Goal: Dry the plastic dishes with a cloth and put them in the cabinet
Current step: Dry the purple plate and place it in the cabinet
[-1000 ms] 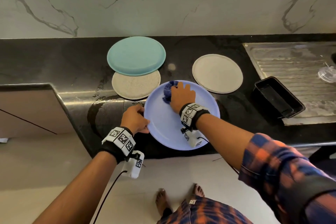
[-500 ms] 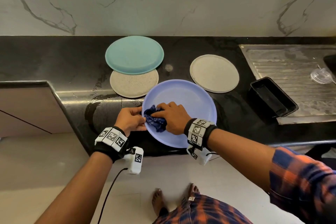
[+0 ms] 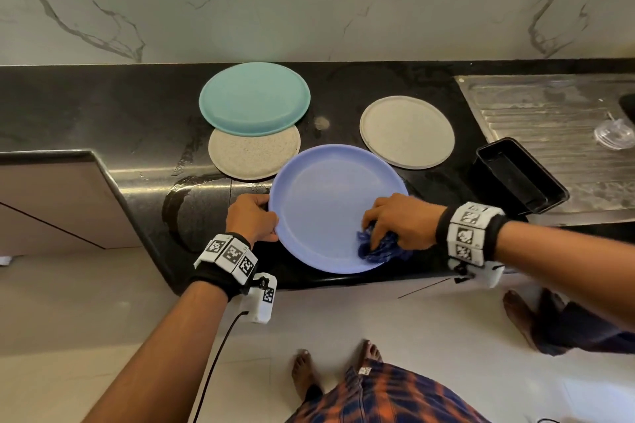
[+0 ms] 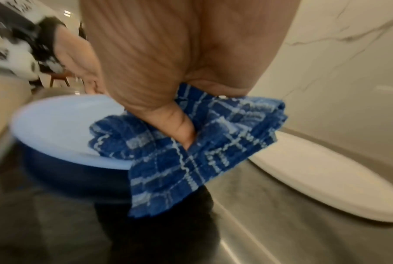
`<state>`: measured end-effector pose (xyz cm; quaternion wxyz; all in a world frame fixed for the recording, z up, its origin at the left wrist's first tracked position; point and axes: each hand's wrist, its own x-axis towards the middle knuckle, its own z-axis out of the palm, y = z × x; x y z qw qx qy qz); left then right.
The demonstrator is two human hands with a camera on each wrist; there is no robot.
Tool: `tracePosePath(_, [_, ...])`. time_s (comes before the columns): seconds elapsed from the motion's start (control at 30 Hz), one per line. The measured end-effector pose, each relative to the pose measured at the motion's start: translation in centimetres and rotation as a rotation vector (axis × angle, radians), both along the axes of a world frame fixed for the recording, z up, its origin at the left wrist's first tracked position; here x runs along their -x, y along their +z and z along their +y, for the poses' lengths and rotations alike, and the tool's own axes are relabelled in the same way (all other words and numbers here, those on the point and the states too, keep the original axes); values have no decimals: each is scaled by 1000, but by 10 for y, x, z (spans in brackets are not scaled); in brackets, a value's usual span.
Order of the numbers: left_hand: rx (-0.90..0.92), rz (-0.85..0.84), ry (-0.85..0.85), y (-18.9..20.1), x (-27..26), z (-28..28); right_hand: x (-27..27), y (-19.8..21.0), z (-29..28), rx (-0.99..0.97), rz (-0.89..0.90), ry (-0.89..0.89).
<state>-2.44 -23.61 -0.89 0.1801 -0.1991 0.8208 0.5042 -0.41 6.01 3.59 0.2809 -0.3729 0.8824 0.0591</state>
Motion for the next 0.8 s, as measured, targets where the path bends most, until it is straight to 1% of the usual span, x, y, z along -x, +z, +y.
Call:
tracePosePath(0.07, [19, -8, 0, 1, 1, 1, 16, 11, 22, -98, 55, 25])
tracePosePath(0.17, [54, 12, -7, 1, 1, 2, 44, 18, 37, -169, 230, 5])
tracePosePath(0.27, [97, 24, -33, 2, 1, 3, 71, 11, 31, -145, 380, -108])
tracePosePath(0.37, [139, 34, -58, 5, 0, 4, 98, -1, 12, -101, 451, -181])
tracePosePath(0.53, [164, 45, -58, 5, -2, 5, 129, -10, -31, -5, 488, -186])
tracePosePath(0.7, [209, 59, -82, 5, -2, 5, 133, -21, -81, 144, 403, -57])
tracePosePath(0.8, [226, 59, -80, 4, -2, 5, 127, -30, -100, 153, 378, 37])
